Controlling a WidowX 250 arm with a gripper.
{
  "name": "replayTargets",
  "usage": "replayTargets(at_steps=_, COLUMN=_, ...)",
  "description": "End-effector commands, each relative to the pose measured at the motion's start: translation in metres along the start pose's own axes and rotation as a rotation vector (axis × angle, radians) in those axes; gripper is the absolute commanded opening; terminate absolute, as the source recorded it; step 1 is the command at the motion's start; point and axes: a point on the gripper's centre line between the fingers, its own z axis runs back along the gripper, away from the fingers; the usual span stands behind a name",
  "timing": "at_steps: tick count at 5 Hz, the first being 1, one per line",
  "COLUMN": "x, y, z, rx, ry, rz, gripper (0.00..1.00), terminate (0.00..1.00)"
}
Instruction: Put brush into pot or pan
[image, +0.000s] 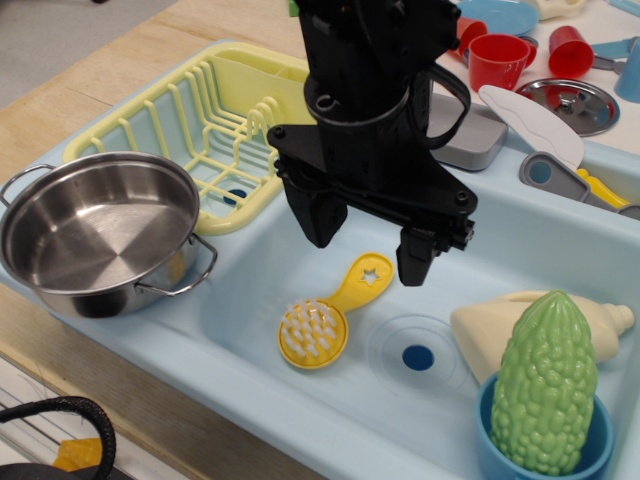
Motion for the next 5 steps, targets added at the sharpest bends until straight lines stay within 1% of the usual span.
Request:
replayTargets(at_steps=1, x=0.000, y=0.000, z=0.000, rx=0.000, ry=0.000, rz=0.000, gripper=1.00, terminate=0.00)
replayTargets(at_steps=3, x=-0.006, y=0.002, z=-0.026, rx=-0.028, ry=0.013, rz=0.037, gripper=1.00, terminate=0.00)
replayTargets(at_steps=4, x=-0.006, y=0.007, z=-0.037, rx=-0.040, ry=0.047, rz=0.047, gripper=1.00, terminate=0.00)
replayTargets(at_steps=5, x=-0.007, y=0.014, z=-0.042, rx=-0.041, ry=0.048, rz=0.048, gripper=1.00, terminate=0.00)
